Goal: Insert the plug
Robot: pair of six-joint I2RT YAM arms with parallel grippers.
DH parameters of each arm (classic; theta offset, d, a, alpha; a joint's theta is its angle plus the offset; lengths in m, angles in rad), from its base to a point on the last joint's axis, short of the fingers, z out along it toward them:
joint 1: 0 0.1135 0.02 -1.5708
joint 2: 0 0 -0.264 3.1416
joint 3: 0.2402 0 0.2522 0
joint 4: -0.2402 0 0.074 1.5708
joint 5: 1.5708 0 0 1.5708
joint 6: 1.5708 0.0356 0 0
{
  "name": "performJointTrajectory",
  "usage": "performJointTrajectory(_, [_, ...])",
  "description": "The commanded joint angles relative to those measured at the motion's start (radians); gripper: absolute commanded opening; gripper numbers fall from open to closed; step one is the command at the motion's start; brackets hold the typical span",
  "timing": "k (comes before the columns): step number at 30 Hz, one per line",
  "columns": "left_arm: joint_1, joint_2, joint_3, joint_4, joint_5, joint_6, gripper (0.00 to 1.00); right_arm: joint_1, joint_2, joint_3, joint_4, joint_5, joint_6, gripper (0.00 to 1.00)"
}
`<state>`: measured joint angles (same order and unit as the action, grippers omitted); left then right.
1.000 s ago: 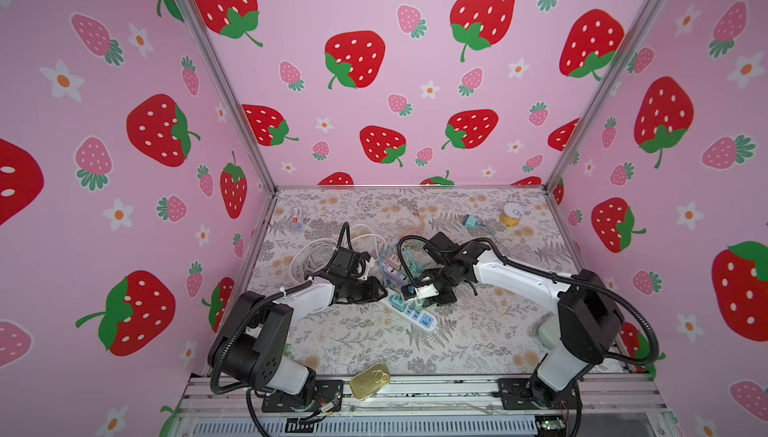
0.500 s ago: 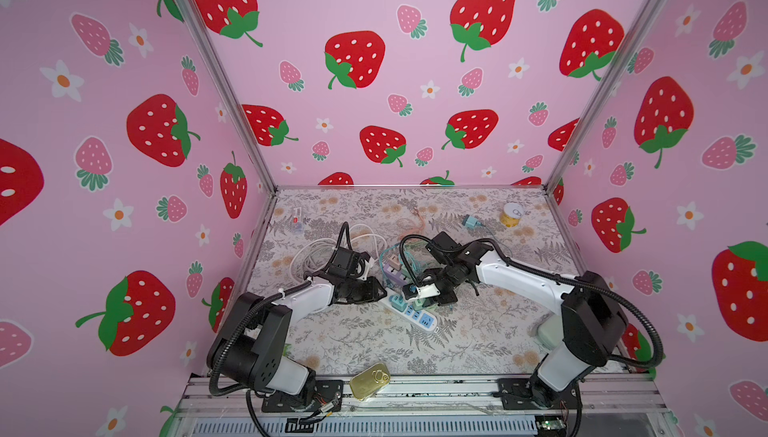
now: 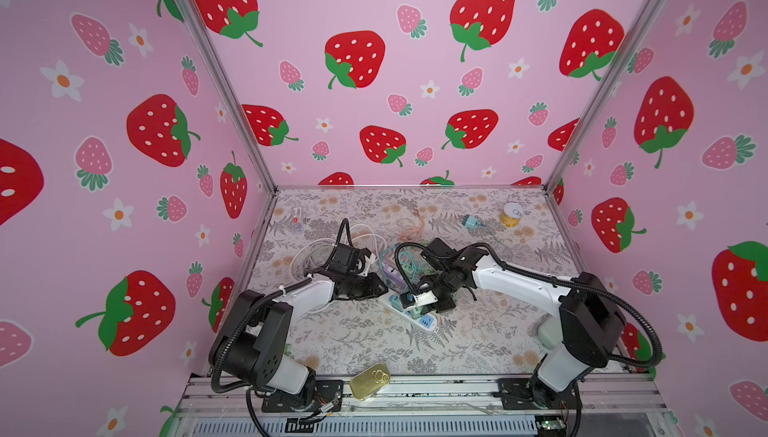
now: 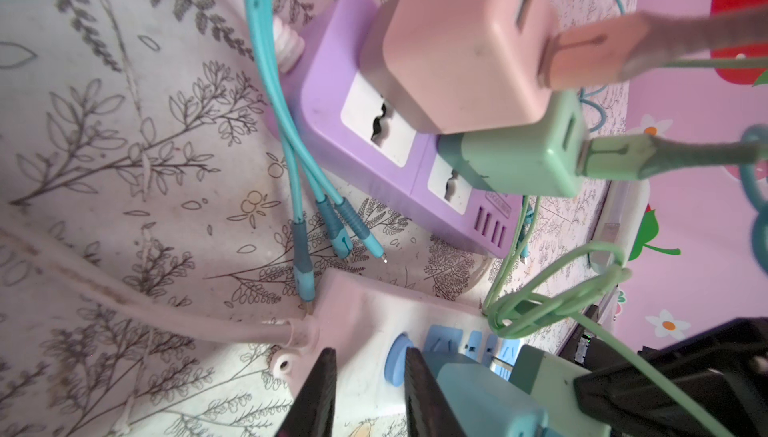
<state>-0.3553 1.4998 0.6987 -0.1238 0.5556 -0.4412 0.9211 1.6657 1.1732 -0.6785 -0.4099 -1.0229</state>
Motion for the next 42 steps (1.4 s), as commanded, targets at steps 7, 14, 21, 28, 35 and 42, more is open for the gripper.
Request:
performJointTrajectory(7, [0.005, 0.019, 0.035, -0.005, 0.033, 0.020, 0.30, 0.010, 0.061, 0.010, -0.033, 0.083, -0.031, 0.00])
performJointTrajectory(14, [0.004, -0.020, 0.033, -0.067, -0.003, -0.003, 0.29, 0.011, 0.034, 0.007, -0.034, 0.097, -0.031, 0.00])
performJointTrajectory(21, [0.003, -0.144, -0.022, -0.131, -0.036, -0.085, 0.35, 0.011, 0.006, -0.006, -0.014, 0.085, -0.029, 0.00])
performJointTrajectory(28, [-0.019, -0.148, -0.082, -0.099, -0.036, -0.148, 0.35, 0.010, -0.012, -0.023, 0.018, 0.074, -0.023, 0.00])
performJointTrajectory(35, [-0.043, -0.059, -0.096, -0.004, 0.000, -0.188, 0.32, 0.012, -0.017, -0.025, 0.012, 0.069, -0.028, 0.00])
performJointTrajectory(42, [-0.043, 0.001, -0.084, 0.064, -0.003, -0.216, 0.30, 0.015, -0.035, -0.050, 0.004, 0.053, -0.017, 0.00])
